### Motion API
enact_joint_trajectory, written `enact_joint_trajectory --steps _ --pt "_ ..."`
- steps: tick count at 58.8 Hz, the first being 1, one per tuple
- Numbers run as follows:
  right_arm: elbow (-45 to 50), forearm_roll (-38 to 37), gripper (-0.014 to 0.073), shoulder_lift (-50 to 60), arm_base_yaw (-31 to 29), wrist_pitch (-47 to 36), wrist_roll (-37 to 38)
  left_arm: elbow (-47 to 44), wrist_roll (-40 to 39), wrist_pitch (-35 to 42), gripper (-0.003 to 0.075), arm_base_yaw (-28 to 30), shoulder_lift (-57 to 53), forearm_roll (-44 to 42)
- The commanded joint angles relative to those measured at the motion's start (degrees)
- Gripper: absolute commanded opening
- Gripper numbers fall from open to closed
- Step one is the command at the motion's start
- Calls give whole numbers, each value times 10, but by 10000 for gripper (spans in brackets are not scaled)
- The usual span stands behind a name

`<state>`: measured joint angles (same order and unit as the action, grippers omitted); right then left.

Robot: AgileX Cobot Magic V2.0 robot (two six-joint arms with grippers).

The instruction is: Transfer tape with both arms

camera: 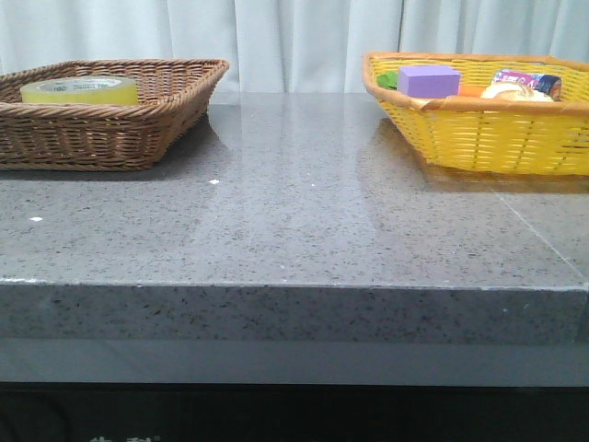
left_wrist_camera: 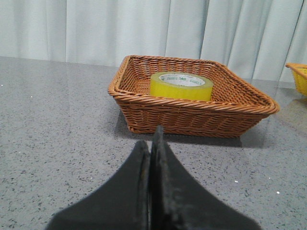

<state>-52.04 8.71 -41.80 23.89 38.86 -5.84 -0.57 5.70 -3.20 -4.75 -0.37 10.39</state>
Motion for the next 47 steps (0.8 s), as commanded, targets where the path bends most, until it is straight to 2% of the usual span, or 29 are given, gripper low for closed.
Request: enact_joint_trajectory --steps 1,8,10,23,28,47 --pt "-15 -2 -68 1 -2 -36 -2 -21 -13 49 -20 1 -10 3" --pt "-15 -2 -68 1 -2 -36 -2 -21 -116 49 -20 1 -10 -100" --pt "-15 -2 -68 1 -2 -36 -2 -21 -121 49 -20 1 -10 -104" --pt "-15 -2 -68 1 -2 -36 -2 -21 -99 48 -20 1 -10 -95" --pt "-15 -2 -68 1 -2 -36 -2 -21 -57 48 -20 1 -10 -59" --pt "-15 -2 -68 1 -2 -36 -2 -21 -57 48 -20 1 -10 -52"
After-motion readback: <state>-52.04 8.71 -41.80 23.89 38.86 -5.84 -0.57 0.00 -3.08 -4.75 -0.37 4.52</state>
